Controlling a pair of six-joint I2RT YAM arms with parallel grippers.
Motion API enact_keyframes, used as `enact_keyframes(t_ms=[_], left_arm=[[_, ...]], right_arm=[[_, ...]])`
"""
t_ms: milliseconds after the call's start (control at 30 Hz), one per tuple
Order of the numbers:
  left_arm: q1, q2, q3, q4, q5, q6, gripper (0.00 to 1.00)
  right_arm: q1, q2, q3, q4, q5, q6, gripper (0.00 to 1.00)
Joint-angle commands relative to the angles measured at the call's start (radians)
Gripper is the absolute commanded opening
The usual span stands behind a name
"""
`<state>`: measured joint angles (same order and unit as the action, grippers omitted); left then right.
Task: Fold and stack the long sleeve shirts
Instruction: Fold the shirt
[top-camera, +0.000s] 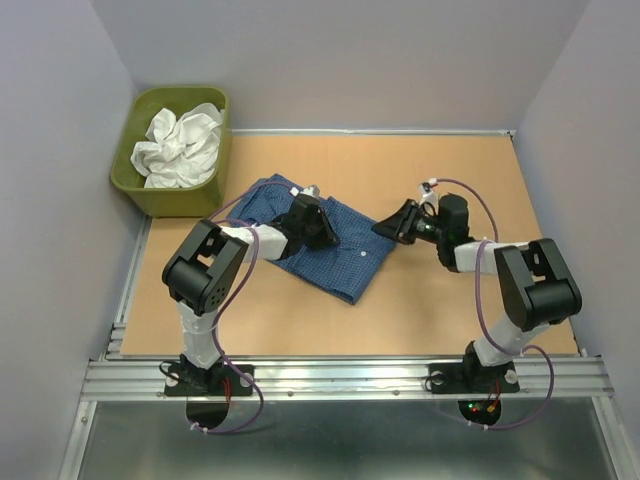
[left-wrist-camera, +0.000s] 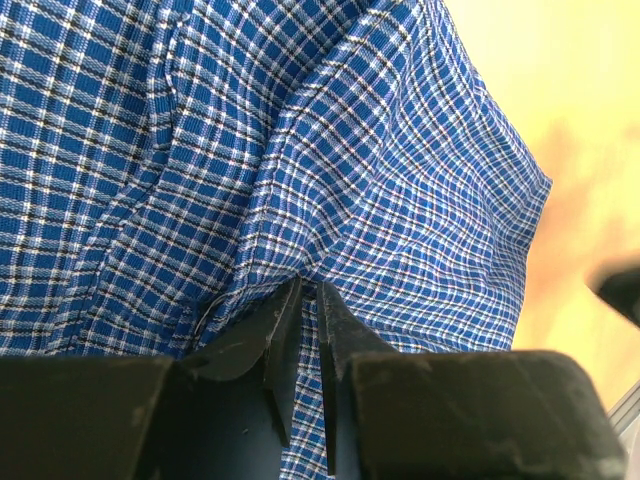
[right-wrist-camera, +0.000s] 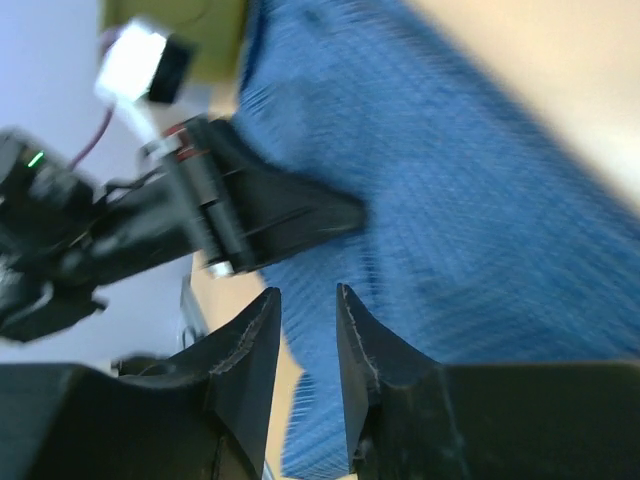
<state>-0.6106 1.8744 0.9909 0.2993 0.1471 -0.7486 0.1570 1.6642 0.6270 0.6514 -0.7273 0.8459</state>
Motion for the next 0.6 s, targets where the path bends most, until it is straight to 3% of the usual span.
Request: enact_keyframes(t_ms=[0,133,167,300,567], left_arm=[[0.000,-0.021,-0.031,-0.048,-0.003,0.017,0.25],[0.000,-0.027,-0.040,-0.035,-0.001,0.011,0.25],[0.000,-0.029,-0.041,-0.029,-0.010,0.009,0.25],[0.002,-0.020,-0.032,-0.029,-0.026,0.011,0.25],[0.006,-0.003,-0.043,-0.020,-0.038,0.011,0.24]], right_arm=[[0.161,-0.050,0.088,-0.006,-0.089,0.001,0.35],[0.260,0.018,0.065,0.001,-0.051,-0.011,0.36],[0.266,0.155,0.007,0.036,-0.107,0.008,0.36],[0.266,0.259,-0.033,0.040,-0.164,0.042,0.35],[0.213,0.158,-0.159,0.028,-0.195,0.005,0.35]])
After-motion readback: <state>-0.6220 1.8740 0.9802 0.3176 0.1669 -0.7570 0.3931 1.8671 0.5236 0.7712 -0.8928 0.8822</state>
